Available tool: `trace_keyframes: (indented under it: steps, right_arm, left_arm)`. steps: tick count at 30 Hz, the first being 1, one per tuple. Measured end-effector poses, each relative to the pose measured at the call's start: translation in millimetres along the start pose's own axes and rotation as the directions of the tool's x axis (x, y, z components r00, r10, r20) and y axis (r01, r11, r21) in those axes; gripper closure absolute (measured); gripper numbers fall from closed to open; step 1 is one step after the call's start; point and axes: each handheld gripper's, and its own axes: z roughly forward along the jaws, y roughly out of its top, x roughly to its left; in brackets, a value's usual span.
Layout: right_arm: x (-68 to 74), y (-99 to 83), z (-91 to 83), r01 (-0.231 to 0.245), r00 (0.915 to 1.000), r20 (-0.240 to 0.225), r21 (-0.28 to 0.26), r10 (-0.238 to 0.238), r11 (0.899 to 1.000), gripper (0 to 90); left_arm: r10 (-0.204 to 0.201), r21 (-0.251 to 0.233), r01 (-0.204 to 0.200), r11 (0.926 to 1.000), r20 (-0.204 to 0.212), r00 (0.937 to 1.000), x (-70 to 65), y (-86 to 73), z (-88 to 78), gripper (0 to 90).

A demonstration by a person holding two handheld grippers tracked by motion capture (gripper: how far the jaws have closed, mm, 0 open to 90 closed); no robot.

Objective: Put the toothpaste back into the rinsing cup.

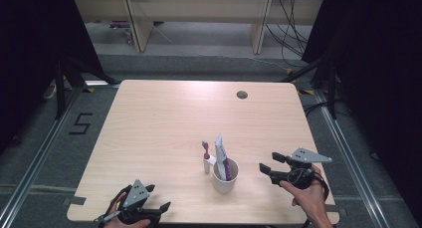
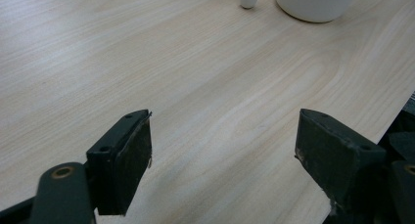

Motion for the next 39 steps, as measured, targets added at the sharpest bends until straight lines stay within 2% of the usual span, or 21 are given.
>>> trace_keyframes:
  steps: [1, 2, 5, 6, 7, 8, 9, 11, 12, 13, 14, 15, 16, 17, 18, 19, 20, 23, 30, 31, 39]
  right_arm:
    - [-1.1, -0.6, -0.3, 0.005, 1.0, -0.001, 0.002, -0.005, 1.0, 30.9]
    - [1.5, -1.6, -0.5, -0.044, 0.999, -0.011, 0.008, 0.044, 0.999, 30.6]
    - [-2.5, -4.0, -1.1, -0.024, 0.9997, -0.003, 0.007, 0.024, 1.0, 30.2]
    - [-4.8, -4.8, -2.2, -0.003, 0.9999, 0.011, 0.021, 0.003, 1.0, 29.7]
    - [-2.2, -5.9, -2.1, -0.046, 0.9989, 0.006, 0.027, 0.045, 0.999, 29.4]
    - [-5.1, -6.5, -1.5, -0.009, 0.9998, 0.018, 0.013, 0.009, 1.0, 29.1]
    - [-3.1, -7.7, -2.1, -0.035, 0.9993, 0.016, 0.029, 0.034, 0.999, 28.9]
    - [-5.0, -8.5, -3.3, -0.004, 0.9996, 0.026, 0.016, 0.004, 1.0, 28.7]
    - [-2.2, -9.3, -4.6, -0.048, 0.9987, 0.017, 0.033, 0.048, 0.998, 28.4]
    - [-4.9, -9.7, -6.0, -0.012, 0.9996, 0.025, 0.028, 0.012, 1.0, 28.2]
    - [-2.5, -10.5, -7.1, -0.047, 0.9987, 0.022, 0.044, 0.046, 0.998, 28.2]
    - [-4.6, -11.1, -7.0, -0.019, 0.9994, 0.028, 0.031, 0.018, 0.999, 28.0]
    - [-2.6, -11.9, -8.4, -0.046, 0.9985, 0.031, 0.039, 0.045, 0.998, 27.8]
    - [-5.6, -12.3, -8.9, -0.003, 0.9991, 0.042, 0.02, 0.002, 1.0, 27.9]
    - [-4.7, -13.2, -10.3, -0.018, 0.999, 0.042, 0.025, 0.017, 1.0, 27.6]
    - [-7.2, -13.4, -11.1, 0.012, 0.9984, 0.054, 0.019, -0.013, 1.0, 27.4]
    - [-5.6, -14.7, -11.9, -0.021, 0.9985, 0.05, 0.024, 0.02, 0.999, 27.3]
    - [-5.9, -18.5, -13.6, -0.029, 0.9985, 0.048, 0.022, 0.028, 0.999, 27.3]
    - [-4.7, -21.4, -19.4, 0.016, 0.998, 0.062, 0.034, -0.018, 0.999, 26.8]
    - [-1.7, -22.5, -19.7, -0.021, 0.9981, 0.058, 0.037, 0.019, 0.999, 26.6]
    - [-0.5, -31.1, -23.7, -0.003, 0.9977, 0.068, 0.042, 0.0, 0.999, 20.9]
  left_arm:
    - [0.0, 0.001, 0.0, 1.0, -0.003, 1.0, 0.1, -0.2, 0.2, 21.1]
    - [0.001, 0.003, -0.001, 1.0, -0.004, 1.0, 0.7, -0.5, 0.5, 21.1]
    - [-0.022, -0.015, 0.022, 0.9996, -0.003, 0.9997, -0.4, -1.2, 2.4, 21.1]
    - [-0.016, -0.009, 0.016, 0.9998, -0.003, 0.9999, -0.3, -1.1, 1.7, 21.1]
    - [0.008, 0.009, -0.008, 0.9999, -0.012, 0.9999, 1.0, -0.4, 0.2, 21.1]
    - [-0.012, -0.013, 0.012, 0.9998, -0.005, 0.9999, -1.0, 0.0, 1.1, 21.1]
    - [0.005, 0.0, -0.005, 1.0, -0.004, 1.0, 0.0, 0.3, 0.0, 21.2]
    - [0.004, -0.001, -0.004, 1.0, -0.004, 1.0, -0.3, -0.1, -0.1, 21.2]
    - [0.006, 0.003, -0.006, 1.0, -0.004, 1.0, 0.2, -0.6, -0.4, 21.2]
    - [0.005, 0.002, -0.005, 1.0, -0.006, 1.0, 0.3, -0.9, -0.2, 21.2]
    - [-0.017, -0.022, 0.017, 0.9996, -0.002, 0.9998, -0.9, -1.4, 1.9, 21.2]
    - [-0.009, -0.009, 0.009, 0.9999, -0.007, 0.9999, -0.1, -1.3, 1.4, 21.2]
    - [-0.018, -0.015, 0.018, 0.9997, -0.005, 0.9998, -0.8, -1.3, 1.6, 21.2]
    - [-0.018, -0.015, 0.018, 0.9997, -0.005, 0.9998, -0.7, -1.3, 1.6, 21.2]
    - [-0.018, -0.021, 0.018, 0.9996, -0.003, 0.9998, -0.7, -1.6, 2.0, 21.2]
    - [-0.017, -0.02, 0.017, 0.9997, -0.001, 0.9999, -0.7, -1.7, 1.7, 21.2]
    - [-0.014, -0.019, 0.014, 0.9997, -0.002, 0.9999, -0.4, -1.9, 1.3, 21.2]
    - [-0.014, -0.011, 0.014, 0.9998, -0.01, 0.9998, -0.5, -2.5, -0.6, 21.2]
    - [-0.004, -0.012, 0.004, 0.9999, -0.015, 0.9999, 0.9, -3.2, -1.0, 21.3]
    - [-0.02, -0.025, 0.02, 0.9995, -0.008, 0.9998, -0.5, -3.0, -0.6, 21.3]
    - [-0.016, -0.02, 0.016, 0.9997, -0.008, 0.9998, -0.5, -3.2, -0.4, 21.3]
